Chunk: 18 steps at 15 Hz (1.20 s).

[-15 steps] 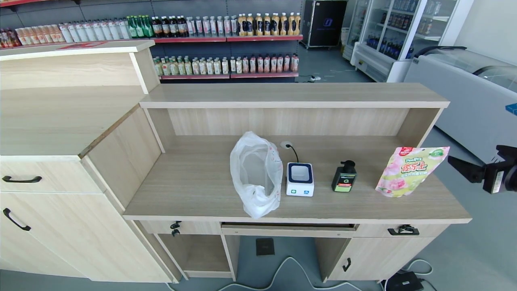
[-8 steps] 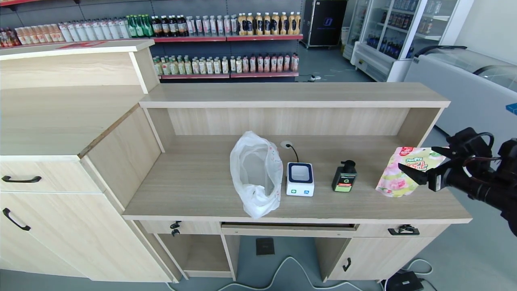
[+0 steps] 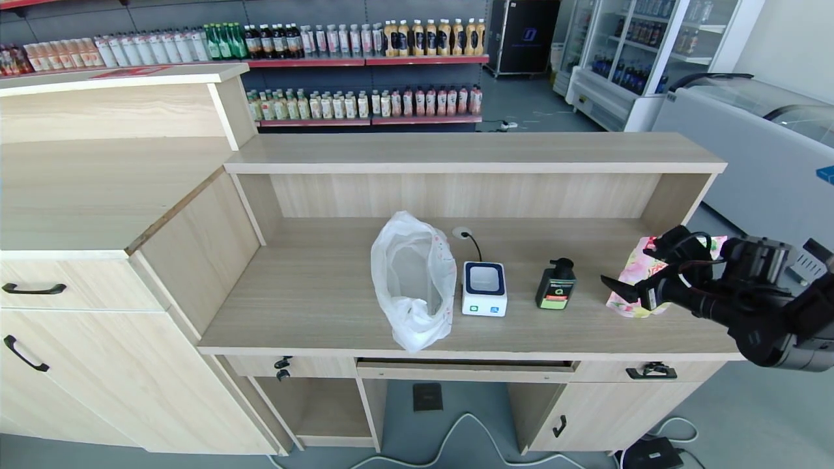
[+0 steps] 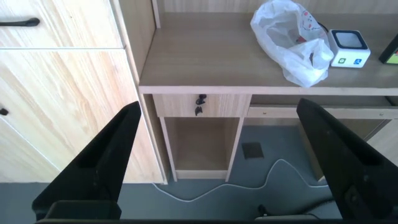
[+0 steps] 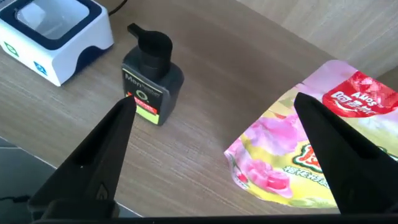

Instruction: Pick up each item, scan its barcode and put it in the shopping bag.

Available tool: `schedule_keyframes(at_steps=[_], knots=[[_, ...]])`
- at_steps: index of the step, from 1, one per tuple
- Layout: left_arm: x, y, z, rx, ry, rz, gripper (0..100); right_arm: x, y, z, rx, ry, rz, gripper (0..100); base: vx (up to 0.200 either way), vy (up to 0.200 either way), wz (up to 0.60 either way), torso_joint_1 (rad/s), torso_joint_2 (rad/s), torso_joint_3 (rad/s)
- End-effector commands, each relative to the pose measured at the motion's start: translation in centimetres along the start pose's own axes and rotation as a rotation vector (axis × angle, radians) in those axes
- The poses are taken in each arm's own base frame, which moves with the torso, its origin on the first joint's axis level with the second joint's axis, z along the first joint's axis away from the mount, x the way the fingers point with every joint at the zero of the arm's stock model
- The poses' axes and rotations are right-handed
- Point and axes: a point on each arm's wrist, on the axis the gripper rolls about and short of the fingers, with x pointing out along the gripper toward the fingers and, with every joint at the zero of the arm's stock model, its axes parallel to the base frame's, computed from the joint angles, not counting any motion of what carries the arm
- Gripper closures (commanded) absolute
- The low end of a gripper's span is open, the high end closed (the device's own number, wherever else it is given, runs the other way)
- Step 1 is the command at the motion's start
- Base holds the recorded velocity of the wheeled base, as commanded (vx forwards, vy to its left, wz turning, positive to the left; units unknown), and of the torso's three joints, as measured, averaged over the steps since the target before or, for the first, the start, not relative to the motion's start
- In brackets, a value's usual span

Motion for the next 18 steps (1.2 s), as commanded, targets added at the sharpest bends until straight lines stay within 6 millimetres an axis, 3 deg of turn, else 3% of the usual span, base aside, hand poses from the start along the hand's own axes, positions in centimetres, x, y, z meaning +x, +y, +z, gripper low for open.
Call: schedule_keyframes(at_steps=[1,6,13,18], knots=[[0.0,0.0,0.0,0.0,0.0,0.0,0,1.5,0.6,-2.0,0.018,0.012,0.069,0,0.0,0.0,0.0,0.0,0.0,0.0],[0.0,0.0,0.0,0.0,0.0,0.0,0,4.6,0.1,-3.2,0.0,-0.017,0.131,0,0.0,0.0,0.0,0.0,0.0,0.0],[0.0,0.0,0.0,0.0,0.0,0.0,0,7.9,1.2,-4.0,-0.054,-0.064,0.237,0,0.0,0.0,0.0,0.0,0.0,0.0],[0.0,0.0,0.0,0.0,0.0,0.0,0,9.1,2.0,-5.6,-0.104,-0.067,0.287,0,0.0,0.0,0.0,0.0,0.0,0.0]])
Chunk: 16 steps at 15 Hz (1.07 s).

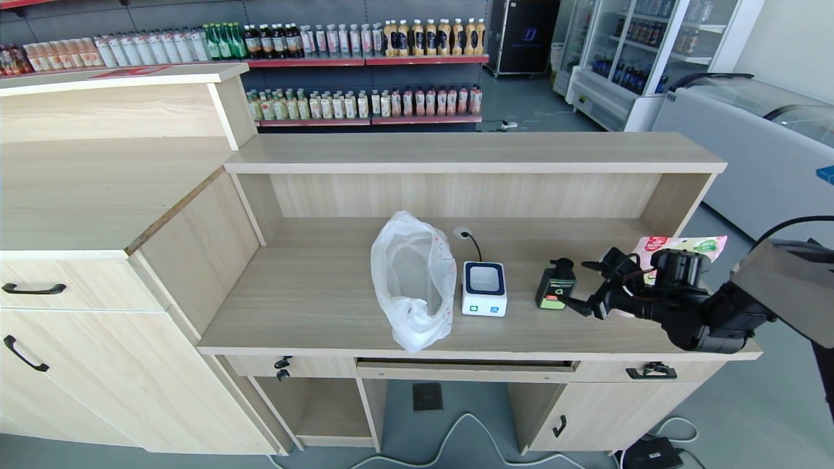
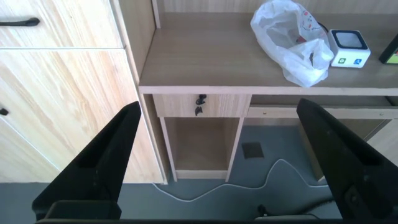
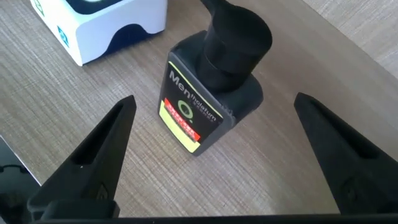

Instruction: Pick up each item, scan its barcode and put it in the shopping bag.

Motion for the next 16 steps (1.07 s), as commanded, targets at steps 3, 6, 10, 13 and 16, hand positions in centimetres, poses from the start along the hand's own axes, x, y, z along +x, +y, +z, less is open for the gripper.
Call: schedule_keyframes(at_steps=[3,6,10,13,16], knots=[[0.0,0.0,0.0,0.0,0.0,0.0,0,1.2,0.0,-1.0,-0.038,-0.013,0.05,0,0.0,0.0,0.0,0.0,0.0,0.0],[0.0,0.0,0.0,0.0,0.0,0.0,0,2.2,-0.1,-1.0,-0.038,-0.019,0.068,0,0.0,0.0,0.0,0.0,0.0,0.0],[0.0,0.0,0.0,0.0,0.0,0.0,0,3.5,0.2,-1.5,-0.046,-0.04,0.089,0,0.0,0.0,0.0,0.0,0.0,0.0],[0.0,0.0,0.0,0.0,0.0,0.0,0,4.0,0.9,-2.1,-0.034,-0.031,0.113,0,0.0,0.0,0.0,0.0,0.0,0.0],[0.0,0.0,0.0,0.0,0.0,0.0,0,5.1,1.5,-2.1,-0.04,-0.053,0.14,100,0.0,0.0,0.0,0.0,0.0,0.0]])
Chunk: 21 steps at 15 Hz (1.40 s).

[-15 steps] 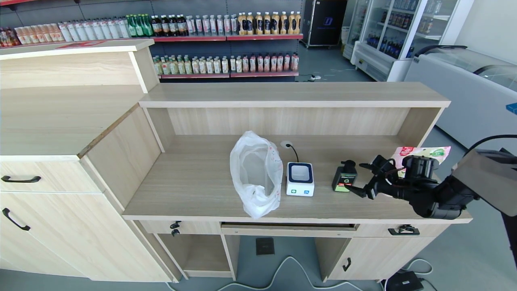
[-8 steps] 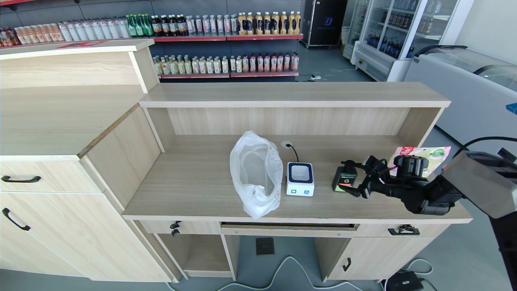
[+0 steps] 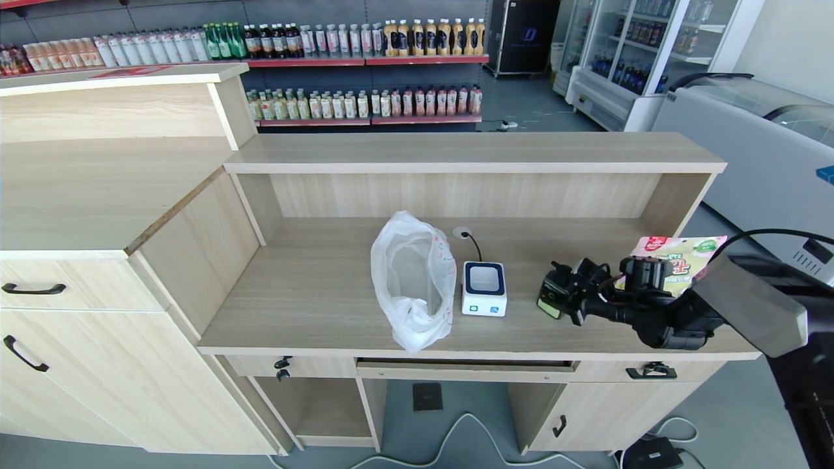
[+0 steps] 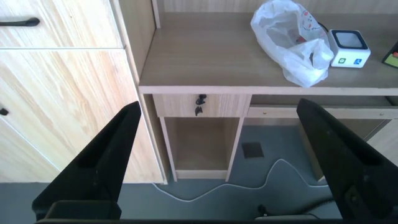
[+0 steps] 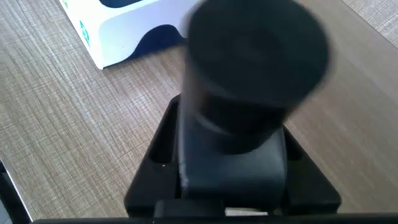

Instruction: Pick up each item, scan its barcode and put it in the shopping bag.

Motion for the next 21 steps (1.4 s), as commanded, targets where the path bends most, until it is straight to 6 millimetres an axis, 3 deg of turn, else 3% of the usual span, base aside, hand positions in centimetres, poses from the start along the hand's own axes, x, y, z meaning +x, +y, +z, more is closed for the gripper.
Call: schedule_keyframes(at_steps=[1,4,6,10,11,13,14,17,19,21], knots=[[0.0,0.0,0.0,0.0,0.0,0.0,0,1.1,0.0,0.2,-0.016,-0.02,0.009,100,0.0,0.0,0.0,0.0,0.0,0.0],[0.0,0.0,0.0,0.0,0.0,0.0,0,1.1,-0.5,1.0,-0.027,-0.029,0.003,100,0.0,0.0,0.0,0.0,0.0,0.0],[0.0,0.0,0.0,0.0,0.0,0.0,0,0.3,-1.3,2.9,-0.047,-0.05,-0.011,100,0.0,0.0,0.0,0.0,0.0,0.0],[0.0,0.0,0.0,0.0,0.0,0.0,0,-3.9,-3.6,9.7,-0.094,-0.112,-0.071,100,0.0,0.0,0.0,0.0,0.0,0.0],[0.0,0.0,0.0,0.0,0.0,0.0,0,-6.8,-3.9,13.2,-0.102,-0.131,-0.105,100,0.0,0.0,0.0,0.0,0.0,0.0],[0.0,0.0,0.0,0.0,0.0,0.0,0,-12.6,-2.4,18.3,-0.119,-0.142,-0.143,100,0.0,0.0,0.0,0.0,0.0,0.0],[0.0,0.0,0.0,0.0,0.0,0.0,0,-15.6,-0.7,20.0,-0.17,-0.137,-0.163,100,0.0,0.0,0.0,0.0,0.0,0.0],[0.0,0.0,0.0,0.0,0.0,0.0,0,-21.4,3.9,20.3,-0.592,-0.075,-0.234,100,0.0,0.0,0.0,0.0,0.0,0.0],[0.0,0.0,0.0,0.0,0.0,0.0,0,-21.5,5.2,20.9,-0.816,-0.206,-0.11,100,0.0,0.0,0.0,0.0,0.0,0.0],[0.0,0.0,0.0,0.0,0.0,0.0,0,-20.6,6.0,21.8,-1.071,-0.261,-0.099,100,0.0,0.0,0.0,0.0,0.0,0.0]])
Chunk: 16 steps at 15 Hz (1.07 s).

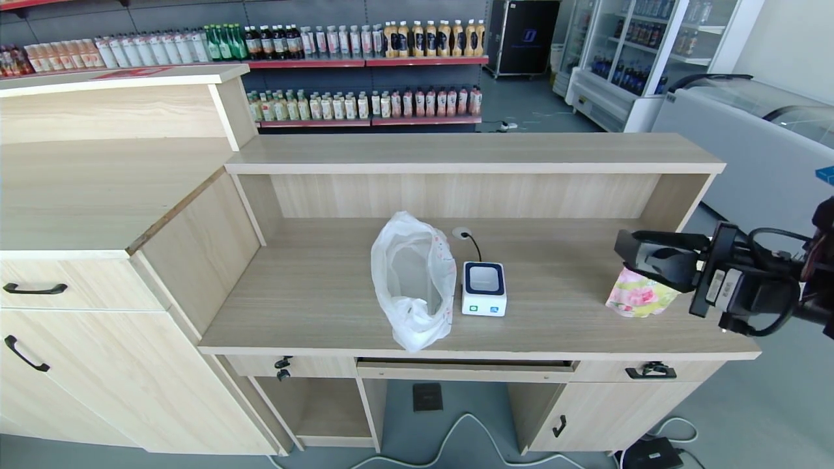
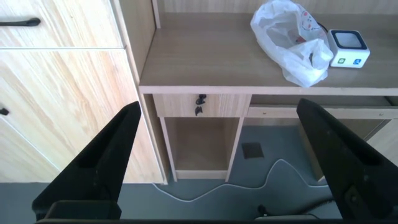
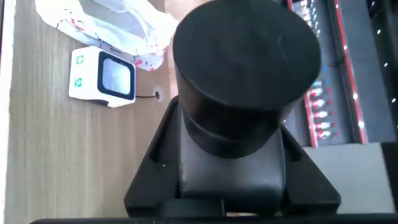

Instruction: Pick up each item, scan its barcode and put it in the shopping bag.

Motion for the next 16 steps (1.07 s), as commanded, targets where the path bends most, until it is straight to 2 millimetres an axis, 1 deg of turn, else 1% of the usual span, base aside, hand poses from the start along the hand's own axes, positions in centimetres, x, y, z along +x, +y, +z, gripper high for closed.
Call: schedule_keyframes(at_steps=[1,2,3,4,5,6,7,9,11,12,13,14,16], knots=[[0.0,0.0,0.0,0.0,0.0,0.0,0,-0.4,-1.8,2.8,-0.271,-0.064,-0.046,100,0.0,0.0,0.0,0.0,0.0,0.0],[0.0,0.0,0.0,0.0,0.0,0.0,0,-0.3,-2.1,3.5,-0.445,-0.081,-0.062,100,0.0,0.0,0.0,0.0,0.0,0.0],[0.0,0.0,0.0,0.0,0.0,0.0,0,-0.4,-2.1,3.8,-0.567,-0.085,-0.069,100,0.0,0.0,0.0,0.0,0.0,0.0],[0.0,0.0,0.0,0.0,0.0,0.0,0,-0.2,-2.2,3.9,-0.642,-0.089,-0.075,100,0.0,0.0,0.0,0.0,0.0,0.0],[0.0,0.0,0.0,0.0,0.0,0.0,0,0.9,-2.0,4.7,-0.789,-0.133,-0.092,100,0.0,0.0,0.0,0.0,0.0,0.0],[0.0,0.0,0.0,0.0,0.0,0.0,0,1.9,-1.9,5.5,-0.882,-0.181,-0.115,100,0.0,0.0,0.0,0.0,0.0,0.0],[0.0,0.0,0.0,0.0,0.0,0.0,0,3.3,-1.6,7.0,-0.943,-0.257,-0.14,100,0.0,0.0,0.0,0.0,0.0,0.0],[0.0,0.0,0.0,0.0,0.0,0.0,0,5.8,-1.3,11.0,-1.038,-0.428,-0.227,100,0.0,0.0,0.0,0.0,0.0,0.0],[0.0,0.0,0.0,0.0,0.0,0.0,0,7.1,-1.2,14.7,-1.112,-0.559,-0.324,100,0.0,0.0,0.0,0.0,0.0,0.0],[0.0,0.0,0.0,0.0,0.0,0.0,0,7.5,-1.1,16.6,-1.149,-0.622,-0.377,100,0.0,0.0,0.0,0.0,0.0,0.0],[0.0,0.0,0.0,0.0,0.0,0.0,0,7.3,-1.1,17.5,-1.179,-0.647,-0.408,100,0.0,0.0,0.0,0.0,0.0,0.0],[0.0,0.0,0.0,0.0,0.0,0.0,0,7.0,-0.8,19.1,-1.221,-0.694,-0.453,100,0.0,0.0,0.0,0.0,0.0,0.0],[0.0,0.0,0.0,0.0,0.0,0.0,0,7.1,-0.4,19.7,-1.233,-0.716,-0.463,100,0.0,0.0,0.0,0.0,0.0,0.0]])
